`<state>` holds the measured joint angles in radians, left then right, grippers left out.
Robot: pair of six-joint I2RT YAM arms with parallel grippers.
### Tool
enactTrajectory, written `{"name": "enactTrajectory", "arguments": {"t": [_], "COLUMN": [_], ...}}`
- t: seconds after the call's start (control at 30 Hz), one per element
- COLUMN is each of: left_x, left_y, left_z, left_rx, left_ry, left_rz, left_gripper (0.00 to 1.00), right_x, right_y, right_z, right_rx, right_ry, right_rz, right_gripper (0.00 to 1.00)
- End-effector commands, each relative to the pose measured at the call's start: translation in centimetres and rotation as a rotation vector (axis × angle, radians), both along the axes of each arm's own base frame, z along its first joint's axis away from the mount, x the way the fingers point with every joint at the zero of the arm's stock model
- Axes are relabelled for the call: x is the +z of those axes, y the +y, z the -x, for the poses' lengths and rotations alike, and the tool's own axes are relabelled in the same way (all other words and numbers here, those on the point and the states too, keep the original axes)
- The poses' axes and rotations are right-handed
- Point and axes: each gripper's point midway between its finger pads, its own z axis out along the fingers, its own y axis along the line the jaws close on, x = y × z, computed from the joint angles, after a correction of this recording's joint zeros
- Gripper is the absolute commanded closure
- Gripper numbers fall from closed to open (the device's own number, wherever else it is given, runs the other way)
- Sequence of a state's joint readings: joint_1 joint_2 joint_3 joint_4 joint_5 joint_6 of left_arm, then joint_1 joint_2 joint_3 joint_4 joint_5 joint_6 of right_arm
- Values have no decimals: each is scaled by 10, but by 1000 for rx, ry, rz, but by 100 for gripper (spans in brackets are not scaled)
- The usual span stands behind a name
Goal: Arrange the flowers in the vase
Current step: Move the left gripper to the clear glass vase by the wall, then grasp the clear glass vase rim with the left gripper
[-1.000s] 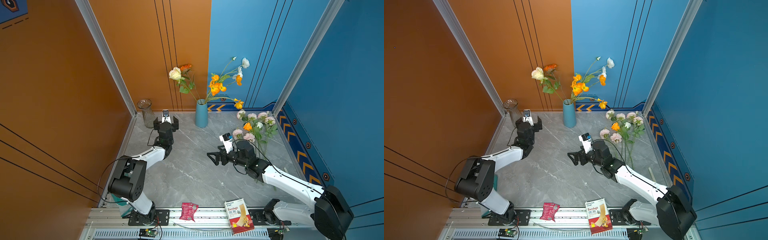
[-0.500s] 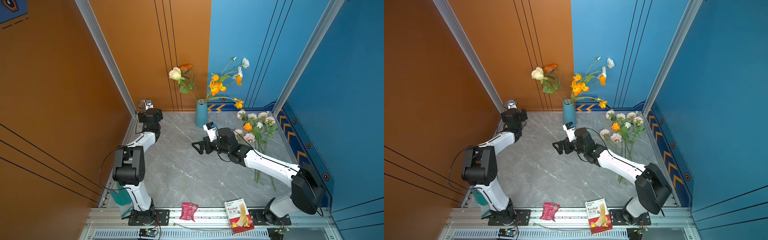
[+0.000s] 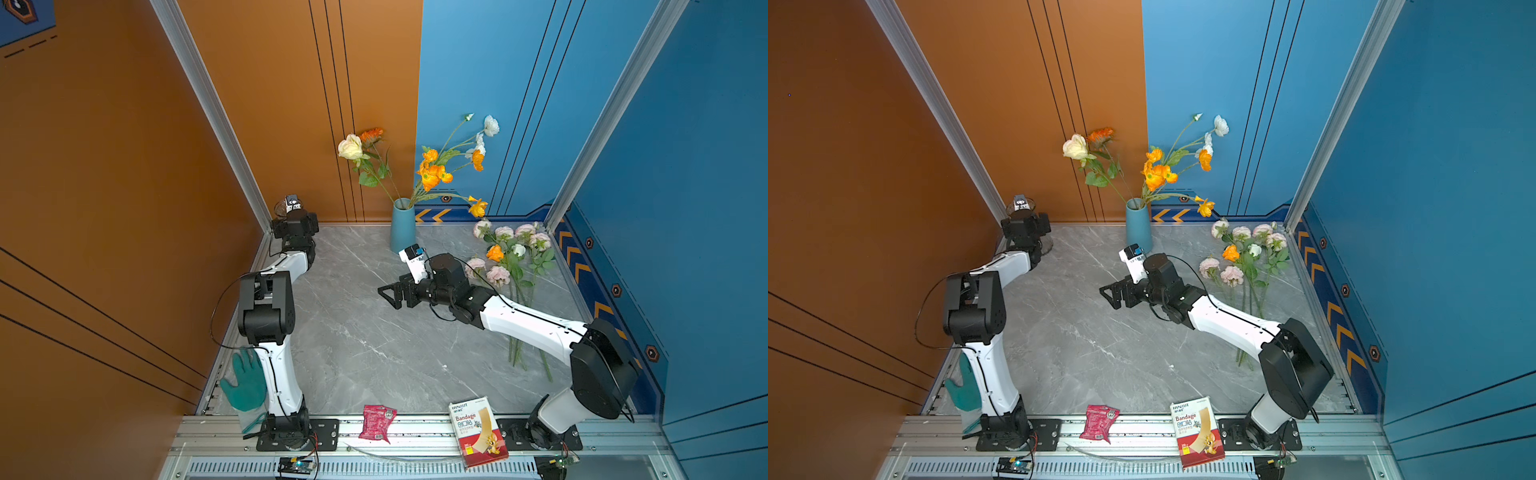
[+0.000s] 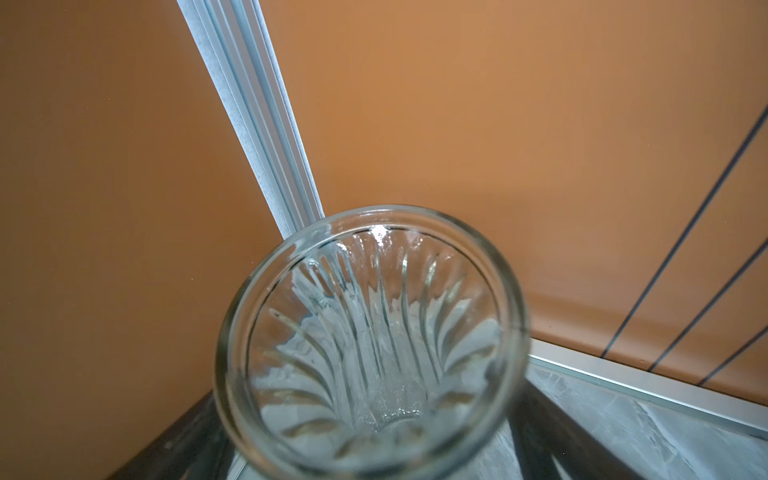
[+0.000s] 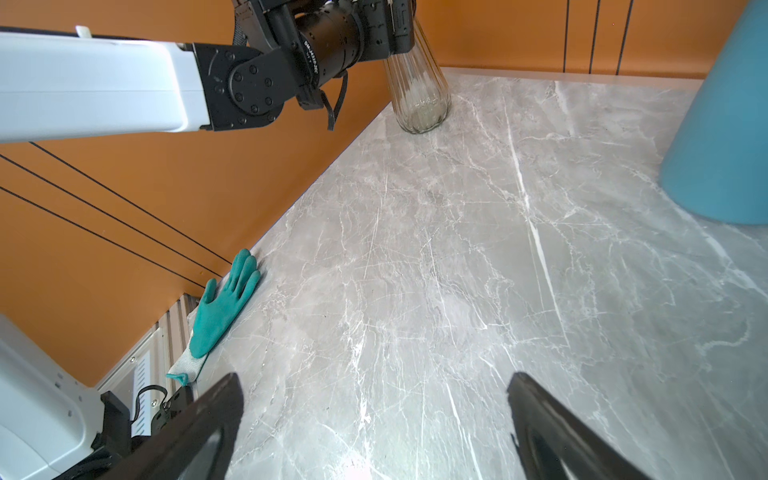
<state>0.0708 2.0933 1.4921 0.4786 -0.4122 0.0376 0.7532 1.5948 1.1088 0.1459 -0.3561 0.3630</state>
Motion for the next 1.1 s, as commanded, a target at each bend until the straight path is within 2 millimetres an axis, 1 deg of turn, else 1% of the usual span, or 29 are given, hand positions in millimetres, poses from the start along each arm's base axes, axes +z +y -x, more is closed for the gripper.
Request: {"name": "enactTrajectory", "arguments": {"t": [0.0,0.33,0.47,0.57,0.6,0.73,0.77,0.87,1.0,1.07], "left_x": [-4,-12,-15,-13,-12,-7,-5,2,11,17], "left_y": [8,16,11,6,7,8,8,4,-3,-7], "left_z": [-14,-43,-56,-60,-59,-57,-57,-55,-50,-47], "left_rx": [-31,-92,-142,-164,-164,-156,-160,-183,-222,-244], "left_ry": [-16,-49,-86,-104,-112,-141,-146,-164,-177,-191], "left_rz": [12,2,13,18,17,11,13,14,9,5], "left_gripper": [2,2,2,0,2,12,21,37,52,57], "right_x": [10,-3,-7,-10,-11,-13,-14,-17,-18,-18], "right_y": [9,11,10,9,9,9,10,11,12,12], "right_z": [0,-1,0,1,1,0,0,1,4,4], "right_rx": [39,42,41,43,43,38,37,42,51,52], "right_ry": [-35,-14,-1,3,4,11,14,24,30,29], "right_rz": [-15,6,15,22,25,22,19,16,14,11], "right_gripper": [0,0,0,0,0,0,0,0,0,0]}}
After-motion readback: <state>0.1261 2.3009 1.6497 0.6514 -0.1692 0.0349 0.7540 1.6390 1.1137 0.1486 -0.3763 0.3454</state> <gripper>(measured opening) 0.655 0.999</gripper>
